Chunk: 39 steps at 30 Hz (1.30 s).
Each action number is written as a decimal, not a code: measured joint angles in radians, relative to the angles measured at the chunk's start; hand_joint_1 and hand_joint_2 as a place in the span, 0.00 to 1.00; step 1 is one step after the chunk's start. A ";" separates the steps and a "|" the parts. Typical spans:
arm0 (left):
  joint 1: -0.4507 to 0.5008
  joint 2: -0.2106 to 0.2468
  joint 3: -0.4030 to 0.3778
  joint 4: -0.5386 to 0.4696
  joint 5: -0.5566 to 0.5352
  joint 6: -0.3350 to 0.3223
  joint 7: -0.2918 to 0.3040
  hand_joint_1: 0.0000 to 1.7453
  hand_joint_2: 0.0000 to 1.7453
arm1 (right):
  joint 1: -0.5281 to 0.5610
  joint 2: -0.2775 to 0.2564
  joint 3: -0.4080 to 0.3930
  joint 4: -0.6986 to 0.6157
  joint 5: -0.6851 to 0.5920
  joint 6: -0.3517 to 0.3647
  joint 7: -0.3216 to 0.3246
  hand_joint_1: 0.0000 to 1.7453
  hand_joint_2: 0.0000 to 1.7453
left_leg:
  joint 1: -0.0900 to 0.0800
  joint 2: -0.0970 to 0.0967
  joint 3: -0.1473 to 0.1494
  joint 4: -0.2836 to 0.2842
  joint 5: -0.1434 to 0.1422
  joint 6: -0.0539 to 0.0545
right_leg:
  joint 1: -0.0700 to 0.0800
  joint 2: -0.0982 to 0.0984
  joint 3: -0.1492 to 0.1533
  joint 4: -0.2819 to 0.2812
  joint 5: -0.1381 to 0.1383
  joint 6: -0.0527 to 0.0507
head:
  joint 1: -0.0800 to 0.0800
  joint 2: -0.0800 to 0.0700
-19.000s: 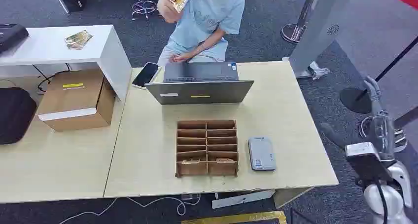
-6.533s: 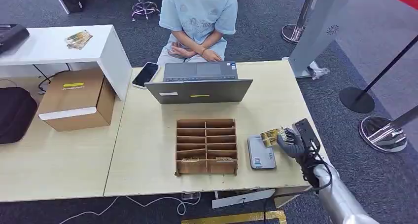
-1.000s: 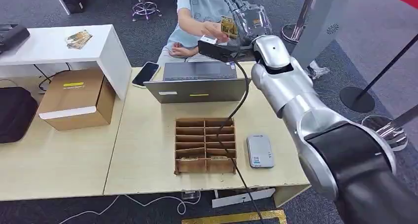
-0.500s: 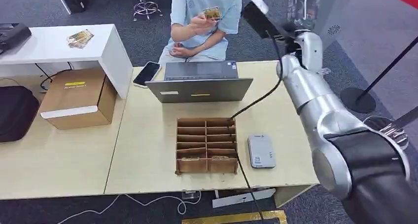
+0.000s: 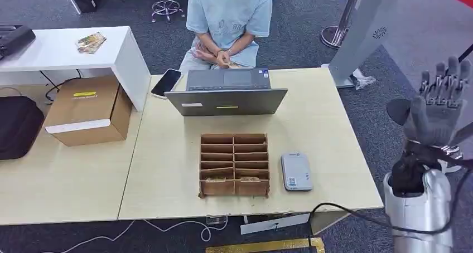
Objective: Pass the card to the sensor for recognition and then transmit it.
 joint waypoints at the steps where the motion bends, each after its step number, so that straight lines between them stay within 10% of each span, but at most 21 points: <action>1: -0.001 0.000 0.002 0.000 -0.003 0.000 0.000 0.00 0.00 | 0.053 0.006 -0.012 -0.042 0.017 -0.009 -0.009 0.00 1.00 | 0.000 0.000 0.000 0.000 0.000 0.000 | 0.000 0.000 0.000 0.000 0.000 0.000 | 0.000 0.000; 5: -0.001 0.000 0.009 0.000 -0.023 0.000 0.004 0.00 0.00 | 0.258 0.062 -0.022 -0.211 0.333 -0.180 -0.089 0.00 1.00 | 0.000 0.000 0.000 -0.001 0.000 0.000 | 0.000 0.000 0.000 0.001 -0.002 0.000 | 0.000 0.000; 8: -0.001 -0.003 0.013 0.000 -0.033 0.002 0.005 0.00 0.00 | 0.374 0.102 0.031 -0.291 0.744 -0.453 -0.118 0.00 1.00 | 0.000 0.002 0.000 -0.002 0.000 -0.001 | 0.000 0.001 0.000 0.002 -0.002 0.000 | 0.000 0.000; 14: -0.005 -0.008 0.022 0.000 -0.047 0.005 0.016 0.00 0.00 | 0.456 0.151 0.226 -0.277 1.706 -0.924 0.121 0.00 1.00 | 0.000 0.003 0.002 -0.002 0.001 -0.002 | 0.000 0.004 0.000 0.002 -0.002 0.000 | 0.000 0.000; 22: -0.006 -0.011 0.045 0.000 -0.046 0.009 0.015 0.00 0.00 | 0.440 0.171 0.404 -0.124 2.019 -0.928 0.507 0.00 1.00 | 0.000 0.003 0.003 -0.002 0.001 -0.002 | -0.001 0.004 0.001 0.002 -0.001 0.000 | 0.000 0.000; 28: -0.006 -0.013 0.059 0.000 -0.051 0.008 0.001 0.00 0.00 | 0.346 0.044 0.701 -0.026 2.022 -0.808 0.979 0.00 1.00 | -0.001 0.004 0.003 -0.001 0.001 -0.002 | -0.001 0.005 0.001 0.002 -0.001 0.000 | 0.000 0.000; 32: -0.005 -0.013 0.063 0.000 -0.058 0.008 -0.001 0.00 0.00 | 0.328 0.013 0.840 0.004 2.022 -0.745 1.001 0.00 1.00 | -0.001 0.003 0.003 -0.001 0.001 -0.002 | -0.001 0.004 0.001 0.002 -0.001 0.000 | 0.000 0.000; 39: -0.005 -0.013 0.069 0.000 -0.065 0.007 -0.002 0.00 0.00 | 0.332 0.045 0.867 0.030 2.022 -0.684 0.802 0.00 1.00 | -0.001 0.003 0.003 -0.002 0.001 -0.003 | -0.001 0.004 0.000 0.002 -0.001 0.000 | 0.000 0.000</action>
